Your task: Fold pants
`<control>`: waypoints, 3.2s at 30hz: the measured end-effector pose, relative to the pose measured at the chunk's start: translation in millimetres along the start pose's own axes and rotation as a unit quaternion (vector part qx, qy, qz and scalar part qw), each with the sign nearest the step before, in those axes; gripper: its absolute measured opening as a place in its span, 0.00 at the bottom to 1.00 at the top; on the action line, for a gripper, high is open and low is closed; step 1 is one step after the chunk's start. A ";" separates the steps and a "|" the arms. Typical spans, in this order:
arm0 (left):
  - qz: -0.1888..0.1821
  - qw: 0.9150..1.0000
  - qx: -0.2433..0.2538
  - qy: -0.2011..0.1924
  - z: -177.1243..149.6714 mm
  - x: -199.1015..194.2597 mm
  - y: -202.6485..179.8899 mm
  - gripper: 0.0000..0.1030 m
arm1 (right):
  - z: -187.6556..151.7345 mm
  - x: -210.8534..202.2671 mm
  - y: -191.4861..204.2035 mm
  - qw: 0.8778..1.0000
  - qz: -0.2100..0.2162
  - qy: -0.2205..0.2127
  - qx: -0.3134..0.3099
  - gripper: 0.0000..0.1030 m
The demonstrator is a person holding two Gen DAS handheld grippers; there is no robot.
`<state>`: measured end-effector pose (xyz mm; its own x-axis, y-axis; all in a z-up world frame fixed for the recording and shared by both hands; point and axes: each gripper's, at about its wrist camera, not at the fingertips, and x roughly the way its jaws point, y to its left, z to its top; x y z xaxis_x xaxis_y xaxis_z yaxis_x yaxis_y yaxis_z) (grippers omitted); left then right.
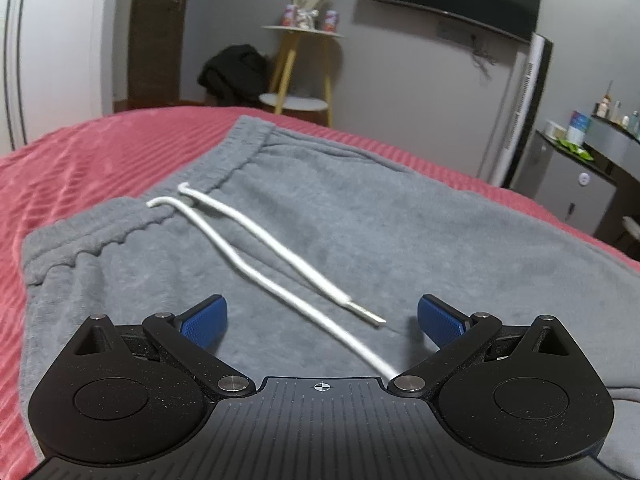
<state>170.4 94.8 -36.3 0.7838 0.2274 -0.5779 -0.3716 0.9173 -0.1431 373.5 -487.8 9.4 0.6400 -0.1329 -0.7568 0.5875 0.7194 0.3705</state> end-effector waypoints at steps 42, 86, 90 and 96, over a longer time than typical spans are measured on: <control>-0.216 0.931 -0.155 0.250 118.4 212.7 -47.5 0.50 | -76.1 -47.9 -182.4 0.970 0.103 -0.064 0.210 0.21; -0.327 0.931 -0.119 0.112 113.2 -48.2 68.7 0.07 | -71.7 -201.8 -231.2 0.950 0.147 -0.170 0.217 0.04; -0.318 0.935 -0.097 0.126 63.6 -93.3 98.4 0.08 | -117.0 -253.3 -281.6 0.951 0.131 -0.185 0.209 0.04; -0.245 0.944 -0.110 0.192 -13.8 -96.2 130.0 0.14 | -181.9 -241.1 -329.4 0.974 0.020 -0.118 0.192 0.05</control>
<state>39.9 187.7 -10.4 0.6654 -0.3815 -0.6416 -0.1379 0.7820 -0.6079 -64.4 -568.7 -28.2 0.7355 -0.2950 -0.6100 0.6727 0.4251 0.6055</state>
